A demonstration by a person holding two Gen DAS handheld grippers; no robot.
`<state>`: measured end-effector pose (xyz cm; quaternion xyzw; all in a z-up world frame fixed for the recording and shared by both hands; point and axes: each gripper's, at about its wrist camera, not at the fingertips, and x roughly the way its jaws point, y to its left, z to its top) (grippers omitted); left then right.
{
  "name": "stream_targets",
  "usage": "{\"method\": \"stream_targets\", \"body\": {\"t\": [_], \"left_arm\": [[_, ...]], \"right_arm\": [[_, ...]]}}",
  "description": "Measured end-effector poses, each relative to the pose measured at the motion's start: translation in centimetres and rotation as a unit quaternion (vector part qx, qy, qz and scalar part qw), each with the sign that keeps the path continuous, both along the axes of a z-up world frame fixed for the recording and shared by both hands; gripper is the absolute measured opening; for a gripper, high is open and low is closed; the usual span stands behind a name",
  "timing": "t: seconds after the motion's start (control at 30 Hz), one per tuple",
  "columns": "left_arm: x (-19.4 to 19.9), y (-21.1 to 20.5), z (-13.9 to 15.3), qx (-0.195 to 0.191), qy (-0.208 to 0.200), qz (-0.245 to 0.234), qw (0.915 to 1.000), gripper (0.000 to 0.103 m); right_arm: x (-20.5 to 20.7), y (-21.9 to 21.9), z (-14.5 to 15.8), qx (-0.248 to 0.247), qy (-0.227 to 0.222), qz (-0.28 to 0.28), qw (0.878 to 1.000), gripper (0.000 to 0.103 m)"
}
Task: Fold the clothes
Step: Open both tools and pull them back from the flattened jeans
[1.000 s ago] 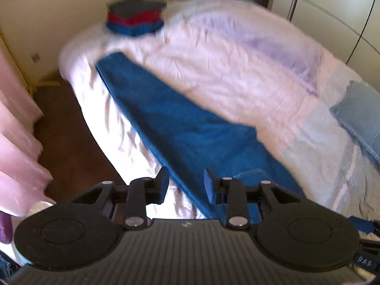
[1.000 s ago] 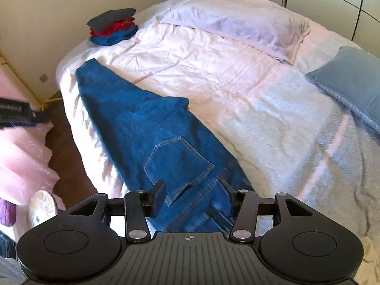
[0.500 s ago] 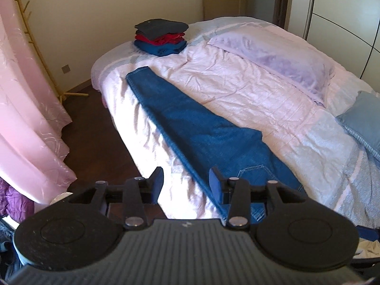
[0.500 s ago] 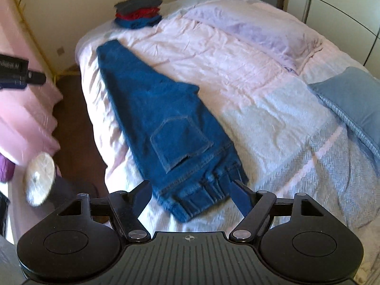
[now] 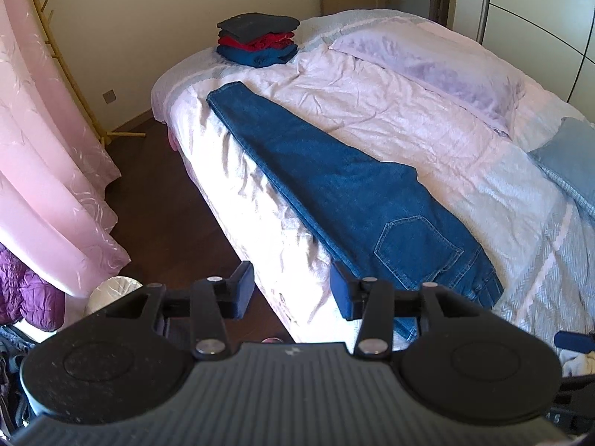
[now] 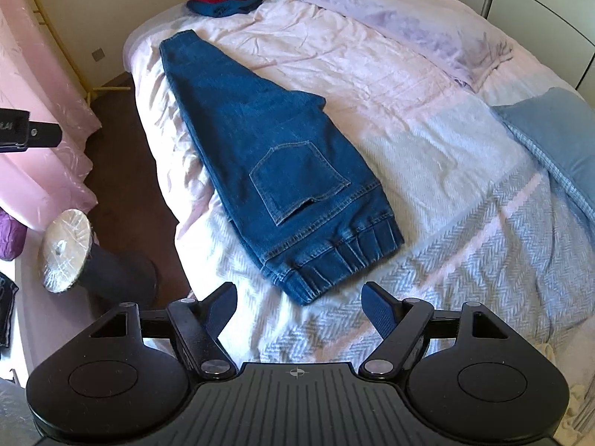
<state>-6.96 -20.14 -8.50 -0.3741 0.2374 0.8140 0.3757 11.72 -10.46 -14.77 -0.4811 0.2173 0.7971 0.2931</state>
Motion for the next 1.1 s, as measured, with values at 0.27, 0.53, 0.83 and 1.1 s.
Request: {"method": "stream_targets", "body": {"t": [0.27,0.53,0.83,1.1], "left_arm": [[-0.9,-1.1,-0.5,-0.007,0.003,-0.004,1.0,0.041],[-1.3,-2.0,-0.8,-0.008,0.0,0.001,1.0,0.041],[-1.2,-2.0,-0.5,-0.005,0.006,0.005,1.0,0.041],[-1.5,-1.7,-0.5,-0.006,0.006,0.009,0.9999,0.041]], "right_arm": [[-0.8,-0.5,-0.4,-0.005,-0.008,-0.001,1.0,0.077],[-1.0,-0.6,-0.4,-0.001,-0.009,-0.002,1.0,0.077],[-1.3,-0.5,-0.2,0.002,-0.005,0.005,1.0,0.077],[-1.5,-0.1,-0.4,0.001,-0.005,0.01,1.0,0.077]]}}
